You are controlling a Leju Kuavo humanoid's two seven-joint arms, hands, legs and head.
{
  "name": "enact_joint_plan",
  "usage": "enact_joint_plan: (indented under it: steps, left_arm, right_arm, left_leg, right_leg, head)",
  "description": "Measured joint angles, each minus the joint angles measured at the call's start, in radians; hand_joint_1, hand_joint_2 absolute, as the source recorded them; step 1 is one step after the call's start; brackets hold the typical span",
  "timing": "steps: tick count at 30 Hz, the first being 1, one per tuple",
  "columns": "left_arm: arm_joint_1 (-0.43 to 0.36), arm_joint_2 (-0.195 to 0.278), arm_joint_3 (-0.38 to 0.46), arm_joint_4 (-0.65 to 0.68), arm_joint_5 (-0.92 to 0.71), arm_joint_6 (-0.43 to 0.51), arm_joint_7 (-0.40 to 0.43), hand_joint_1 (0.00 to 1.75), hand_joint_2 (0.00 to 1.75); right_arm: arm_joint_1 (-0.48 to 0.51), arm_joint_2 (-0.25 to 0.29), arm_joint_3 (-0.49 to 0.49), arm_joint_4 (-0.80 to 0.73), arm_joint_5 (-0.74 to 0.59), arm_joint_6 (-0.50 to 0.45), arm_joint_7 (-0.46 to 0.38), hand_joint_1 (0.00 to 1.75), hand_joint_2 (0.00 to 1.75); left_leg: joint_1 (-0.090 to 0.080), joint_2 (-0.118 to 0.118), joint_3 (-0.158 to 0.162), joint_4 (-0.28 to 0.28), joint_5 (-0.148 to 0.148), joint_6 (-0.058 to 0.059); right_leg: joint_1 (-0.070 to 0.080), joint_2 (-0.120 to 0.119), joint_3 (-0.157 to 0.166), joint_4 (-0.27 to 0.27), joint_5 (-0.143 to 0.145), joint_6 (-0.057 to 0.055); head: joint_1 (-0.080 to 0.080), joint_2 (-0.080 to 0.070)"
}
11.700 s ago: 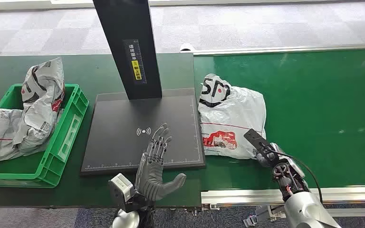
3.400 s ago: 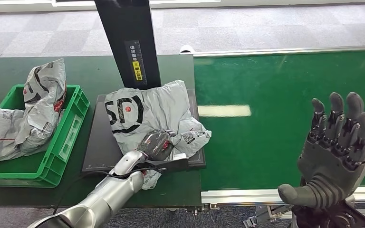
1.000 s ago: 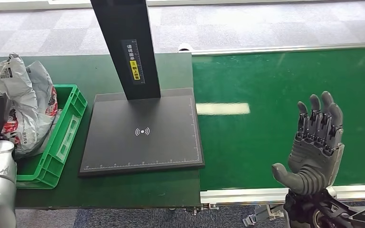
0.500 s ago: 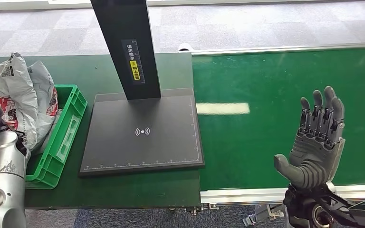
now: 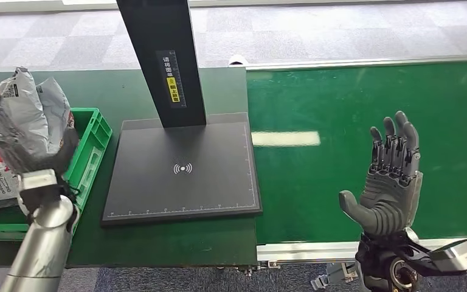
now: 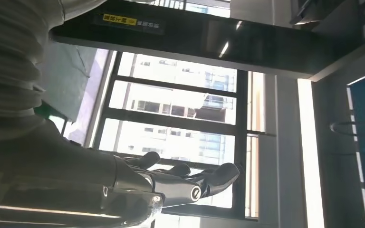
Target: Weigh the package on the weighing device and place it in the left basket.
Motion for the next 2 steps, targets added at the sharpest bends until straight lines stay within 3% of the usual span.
enact_joint_plan:
  steps: [2]
  left_arm:
    - [0.063, -0.026, -0.111, -0.040, 0.062, -0.040, 0.012, 0.00, 1.75]
  right_arm:
    - [0.000, -0.002, 0.014, 0.020, 0.075, -0.072, 0.012, 0.00, 1.75]
  left_leg:
    - [-0.001, -0.001, 0.000, 0.000, -0.001, 0.001]
  right_leg:
    - [-0.001, -0.001, 0.001, 0.000, -0.001, 0.001]
  head:
    - [0.000, 0.000]
